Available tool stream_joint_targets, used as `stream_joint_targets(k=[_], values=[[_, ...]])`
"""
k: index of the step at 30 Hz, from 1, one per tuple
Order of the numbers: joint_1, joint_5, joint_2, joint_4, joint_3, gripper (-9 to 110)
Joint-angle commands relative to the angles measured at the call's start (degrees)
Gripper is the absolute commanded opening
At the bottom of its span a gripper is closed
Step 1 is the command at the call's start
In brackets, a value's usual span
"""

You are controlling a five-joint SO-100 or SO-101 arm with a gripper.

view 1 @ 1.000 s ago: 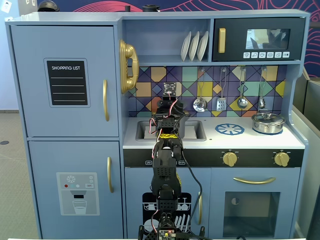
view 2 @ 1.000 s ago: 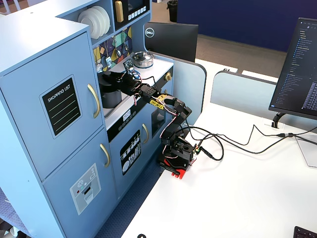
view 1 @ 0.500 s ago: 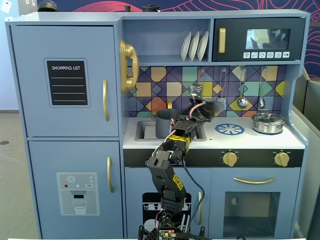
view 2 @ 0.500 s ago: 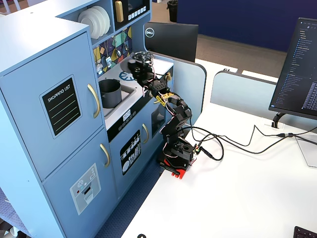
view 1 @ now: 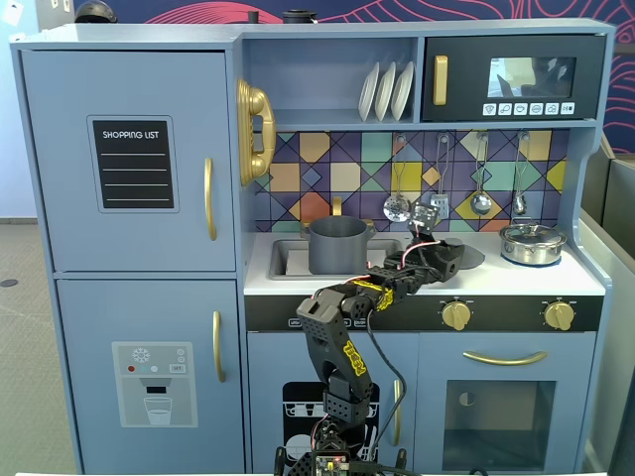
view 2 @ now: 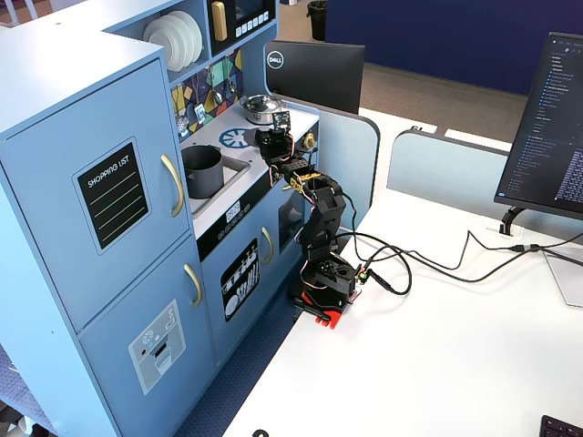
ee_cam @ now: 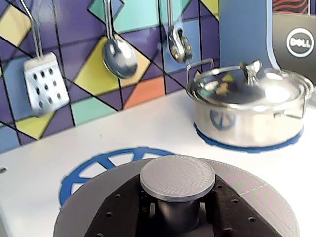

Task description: Take off the lid from the gray recipient and place it on the counter

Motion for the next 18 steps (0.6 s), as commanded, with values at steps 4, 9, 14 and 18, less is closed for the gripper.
stream_joint_targets(k=[4, 9, 14, 18], values=[[-0.26, -0.97, -2.46, -3.69, -0.44, 0], [-0.97, -1.49, -4.48, -5.27, 0.18, 0], [-1.67, -2.55, -7.03, -6.94, 0.18, 0], [-2.37, -2.99, -8.44, -7.38, -0.53, 0]])
